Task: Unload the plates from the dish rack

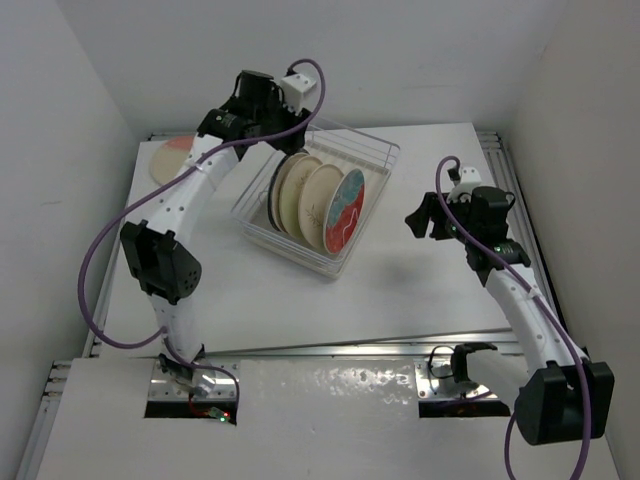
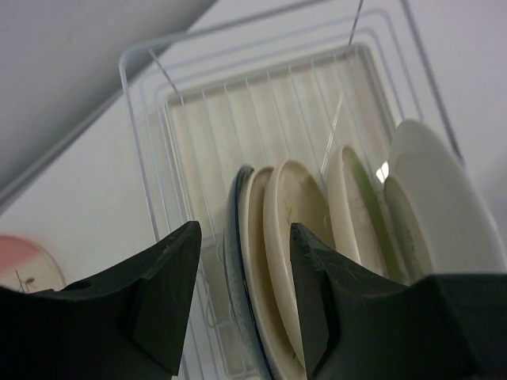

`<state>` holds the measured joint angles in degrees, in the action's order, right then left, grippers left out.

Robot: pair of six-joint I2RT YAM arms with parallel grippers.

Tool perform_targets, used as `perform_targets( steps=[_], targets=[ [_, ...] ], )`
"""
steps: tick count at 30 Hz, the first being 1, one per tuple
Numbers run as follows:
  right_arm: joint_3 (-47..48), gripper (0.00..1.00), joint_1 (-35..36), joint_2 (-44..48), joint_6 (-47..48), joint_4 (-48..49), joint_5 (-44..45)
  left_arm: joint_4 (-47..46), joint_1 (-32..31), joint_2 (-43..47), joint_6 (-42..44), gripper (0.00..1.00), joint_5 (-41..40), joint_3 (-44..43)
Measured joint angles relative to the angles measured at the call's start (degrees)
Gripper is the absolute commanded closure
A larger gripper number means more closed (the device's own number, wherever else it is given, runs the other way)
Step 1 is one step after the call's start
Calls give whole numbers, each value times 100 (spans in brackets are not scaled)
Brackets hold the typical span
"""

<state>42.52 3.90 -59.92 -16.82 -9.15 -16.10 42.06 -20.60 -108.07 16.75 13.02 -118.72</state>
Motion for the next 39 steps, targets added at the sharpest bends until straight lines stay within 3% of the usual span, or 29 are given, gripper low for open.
perform_targets(
  steps=[14,18,21,23,27,29,34,36,39],
  targets=[
    [-553,30,0,459,83,0,-37,238,-232,-157,291,63,-1123,457],
    [-581,30,0,581,155,-11,-31,186,-278,-157,286,80,-1266,682],
    [-632,29,0,662,188,-15,-28,168,-317,-170,291,87,-1360,719],
    [-656,29,0,697,190,-15,-31,164,-343,-170,289,85,-1419,719],
    [-684,29,0,726,195,-20,-33,155,-343,-170,269,64,-1410,717],
    [-691,29,0,737,197,-33,-33,157,-343,-175,254,61,-1408,673],
    [-697,29,0,741,205,-39,-35,116,-343,-177,245,66,-1443,439],
    [-697,29,0,741,210,-39,-37,70,-343,-177,243,75,-1471,426],
    [-697,29,0,739,221,-42,-44,81,-343,-177,258,76,-1480,428]
  ],
)
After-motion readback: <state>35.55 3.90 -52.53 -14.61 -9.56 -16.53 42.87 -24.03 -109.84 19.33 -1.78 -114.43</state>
